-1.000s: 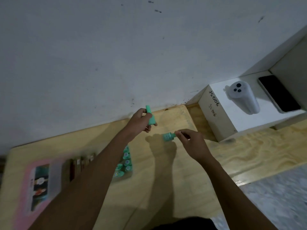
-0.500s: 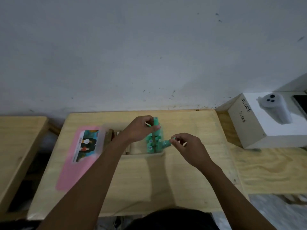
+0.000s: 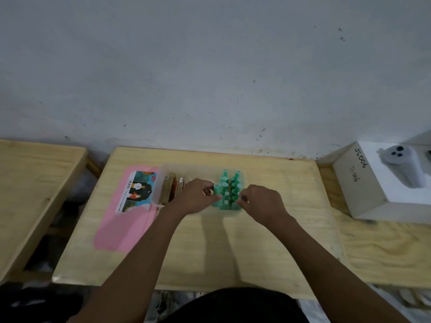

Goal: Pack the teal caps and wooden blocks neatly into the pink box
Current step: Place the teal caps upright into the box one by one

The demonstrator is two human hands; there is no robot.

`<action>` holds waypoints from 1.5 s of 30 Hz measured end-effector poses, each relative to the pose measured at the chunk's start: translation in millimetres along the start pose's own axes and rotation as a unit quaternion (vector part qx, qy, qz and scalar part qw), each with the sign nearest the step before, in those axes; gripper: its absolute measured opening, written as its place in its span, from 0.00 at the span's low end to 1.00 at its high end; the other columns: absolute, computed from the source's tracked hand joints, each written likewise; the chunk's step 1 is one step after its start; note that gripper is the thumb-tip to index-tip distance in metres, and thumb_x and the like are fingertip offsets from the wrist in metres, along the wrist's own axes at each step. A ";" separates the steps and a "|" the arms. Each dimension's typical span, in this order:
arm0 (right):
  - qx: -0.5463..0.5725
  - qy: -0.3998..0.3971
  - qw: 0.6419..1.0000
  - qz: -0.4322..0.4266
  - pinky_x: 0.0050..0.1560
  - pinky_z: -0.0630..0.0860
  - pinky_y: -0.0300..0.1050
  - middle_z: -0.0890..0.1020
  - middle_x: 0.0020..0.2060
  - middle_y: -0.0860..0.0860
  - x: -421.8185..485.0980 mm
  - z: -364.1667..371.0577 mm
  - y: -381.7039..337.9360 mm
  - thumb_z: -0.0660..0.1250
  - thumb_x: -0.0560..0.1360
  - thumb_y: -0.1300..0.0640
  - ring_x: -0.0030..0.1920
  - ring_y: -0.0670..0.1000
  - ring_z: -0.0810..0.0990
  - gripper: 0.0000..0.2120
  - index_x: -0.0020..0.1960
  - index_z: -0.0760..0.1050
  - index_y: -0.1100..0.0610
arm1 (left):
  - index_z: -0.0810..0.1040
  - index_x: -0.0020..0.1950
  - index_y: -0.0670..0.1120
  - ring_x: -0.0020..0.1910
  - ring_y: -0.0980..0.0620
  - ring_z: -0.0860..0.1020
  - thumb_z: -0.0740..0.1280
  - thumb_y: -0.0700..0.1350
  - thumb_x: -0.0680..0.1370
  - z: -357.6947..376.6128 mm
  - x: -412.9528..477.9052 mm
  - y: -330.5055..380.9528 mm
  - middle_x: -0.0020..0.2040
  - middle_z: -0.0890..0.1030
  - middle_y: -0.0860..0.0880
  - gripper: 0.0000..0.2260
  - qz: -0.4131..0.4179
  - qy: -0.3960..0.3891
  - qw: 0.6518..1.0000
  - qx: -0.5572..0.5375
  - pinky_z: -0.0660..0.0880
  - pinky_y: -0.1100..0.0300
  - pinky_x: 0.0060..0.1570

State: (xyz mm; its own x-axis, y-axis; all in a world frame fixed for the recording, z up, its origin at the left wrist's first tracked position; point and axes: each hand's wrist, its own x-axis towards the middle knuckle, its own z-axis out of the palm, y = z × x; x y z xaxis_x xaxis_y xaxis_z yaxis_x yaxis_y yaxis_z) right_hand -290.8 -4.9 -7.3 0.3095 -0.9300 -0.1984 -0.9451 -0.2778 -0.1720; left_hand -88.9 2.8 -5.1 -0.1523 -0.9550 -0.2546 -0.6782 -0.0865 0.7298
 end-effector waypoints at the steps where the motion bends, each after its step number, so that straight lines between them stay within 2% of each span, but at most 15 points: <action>1: -0.017 -0.009 1.000 0.004 0.38 0.70 0.44 0.81 0.45 0.49 3.8 2.3 -3.0 0.62 0.78 0.45 0.45 0.52 0.80 0.13 0.48 0.81 0.52 | 0.72 0.29 0.56 0.29 0.59 0.70 0.70 0.50 0.74 1.4 0.2 -1.4 0.28 0.73 0.55 0.14 -0.005 -0.003 1.000 0.000 0.64 0.62 0.30; 5: -0.069 -0.037 0.997 0.013 0.37 0.67 0.44 0.81 0.42 0.51 13.7 11.6 -13.8 0.63 0.77 0.51 0.44 0.54 0.81 0.10 0.48 0.81 0.55 | 0.76 0.32 0.52 0.27 0.55 0.69 0.70 0.49 0.74 8.7 2.9 -9.6 0.27 0.71 0.51 0.11 -0.023 -0.011 1.000 -0.010 0.63 0.62 0.29; 7: -0.081 -0.041 0.996 0.019 0.38 0.67 0.44 0.79 0.40 0.51 16.6 16.1 -17.7 0.63 0.77 0.54 0.42 0.54 0.80 0.08 0.48 0.80 0.55 | 0.79 0.37 0.45 0.29 0.53 0.70 0.69 0.49 0.74 12.0 4.4 -13.1 0.30 0.74 0.48 0.09 -0.035 -0.006 0.999 -0.010 0.64 0.61 0.30; 9: -0.082 -0.039 0.995 0.030 0.39 0.67 0.43 0.81 0.41 0.50 19.6 19.5 -19.6 0.64 0.76 0.54 0.44 0.54 0.81 0.07 0.47 0.80 0.54 | 0.81 0.41 0.44 0.32 0.52 0.72 0.69 0.50 0.74 14.7 5.8 -15.9 0.34 0.78 0.43 0.09 -0.041 0.007 0.999 -0.012 0.66 0.61 0.32; 12: -0.072 -0.047 0.995 0.045 0.39 0.69 0.43 0.83 0.43 0.50 23.7 21.2 -19.0 0.64 0.75 0.53 0.44 0.54 0.82 0.07 0.47 0.80 0.54 | 0.81 0.42 0.44 0.33 0.52 0.72 0.69 0.49 0.74 17.4 8.3 -21.0 0.38 0.81 0.40 0.09 -0.042 0.021 0.999 -0.017 0.67 0.61 0.33; 14: -0.066 -0.054 0.995 0.044 0.39 0.71 0.43 0.83 0.44 0.50 26.1 19.8 -17.3 0.65 0.74 0.50 0.44 0.53 0.82 0.09 0.49 0.80 0.54 | 0.81 0.42 0.44 0.33 0.52 0.72 0.69 0.49 0.74 17.0 9.6 -24.1 0.37 0.79 0.41 0.09 -0.045 0.028 0.998 -0.025 0.67 0.60 0.34; 18: -0.013 -0.062 0.998 0.009 0.46 0.75 0.45 0.82 0.52 0.47 31.7 16.1 -15.3 0.67 0.74 0.43 0.52 0.52 0.81 0.15 0.57 0.80 0.48 | 0.79 0.39 0.43 0.32 0.52 0.71 0.69 0.49 0.74 15.1 12.5 -30.3 0.37 0.79 0.38 0.10 -0.043 0.030 0.998 -0.039 0.67 0.59 0.34; 21: -0.007 -0.071 0.997 -0.033 0.46 0.74 0.45 0.82 0.52 0.47 34.4 13.4 -19.1 0.67 0.74 0.43 0.53 0.51 0.81 0.15 0.59 0.79 0.46 | 0.80 0.40 0.43 0.32 0.52 0.72 0.69 0.49 0.74 14.1 14.0 -32.0 0.38 0.80 0.38 0.10 -0.041 0.029 0.998 -0.042 0.68 0.59 0.35; 26: -0.040 -0.061 0.995 -0.075 0.40 0.69 0.44 0.83 0.47 0.50 36.3 10.9 -25.4 0.66 0.76 0.49 0.49 0.54 0.81 0.10 0.52 0.81 0.51 | 0.80 0.39 0.45 0.32 0.52 0.72 0.69 0.49 0.74 13.9 14.3 -31.7 0.37 0.80 0.40 0.09 -0.037 0.019 0.998 -0.047 0.69 0.59 0.35; 32: -0.048 -0.034 0.993 -0.106 0.37 0.69 0.45 0.83 0.46 0.51 38.8 15.3 -21.0 0.62 0.78 0.49 0.47 0.54 0.81 0.11 0.51 0.81 0.53 | 0.82 0.42 0.46 0.33 0.53 0.75 0.69 0.47 0.74 15.6 12.6 -30.0 0.36 0.81 0.47 0.05 -0.025 -0.004 0.999 -0.039 0.70 0.60 0.35; 36: -0.038 -0.018 0.994 -0.101 0.37 0.69 0.44 0.82 0.48 0.51 38.6 19.3 -21.0 0.61 0.79 0.49 0.48 0.54 0.81 0.12 0.52 0.81 0.52 | 0.84 0.44 0.46 0.41 0.48 0.81 0.70 0.44 0.73 21.1 15.1 -31.5 0.40 0.84 0.45 0.05 -0.025 -0.034 0.999 -0.029 0.77 0.53 0.41; 39: -0.014 -0.020 0.996 -0.088 0.38 0.67 0.44 0.82 0.49 0.50 38.7 20.9 -22.5 0.61 0.79 0.49 0.49 0.53 0.80 0.12 0.52 0.81 0.50 | 0.83 0.43 0.43 0.39 0.44 0.80 0.69 0.44 0.72 26.6 18.0 -31.4 0.39 0.83 0.42 0.06 -0.030 -0.059 0.998 -0.011 0.76 0.53 0.39; 42: 0.009 -0.035 0.997 -0.070 0.41 0.71 0.45 0.82 0.52 0.49 39.7 18.7 -19.7 0.62 0.79 0.48 0.53 0.53 0.80 0.12 0.56 0.81 0.48 | 0.83 0.41 0.42 0.34 0.49 0.76 0.69 0.43 0.71 31.5 20.1 -33.0 0.38 0.83 0.40 0.05 -0.033 -0.064 0.997 -0.008 0.71 0.56 0.36; 45: 0.042 -0.047 0.997 -0.049 0.50 0.76 0.47 0.82 0.57 0.46 39.7 14.3 -12.5 0.64 0.78 0.48 0.57 0.51 0.79 0.15 0.63 0.77 0.45 | 0.85 0.48 0.45 0.37 0.50 0.79 0.70 0.44 0.73 34.8 20.1 -31.0 0.41 0.84 0.43 0.07 -0.039 -0.062 0.997 0.002 0.73 0.57 0.39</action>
State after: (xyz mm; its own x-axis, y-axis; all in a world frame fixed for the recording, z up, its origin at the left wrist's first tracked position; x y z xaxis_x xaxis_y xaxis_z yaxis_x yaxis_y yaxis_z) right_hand -265.3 -34.8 -26.8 0.4120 -0.8716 -0.2655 -0.8989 -0.3410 -0.2752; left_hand -96.0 -3.8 -55.0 -0.1869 -0.9030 -0.3870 -0.6940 -0.1574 0.7026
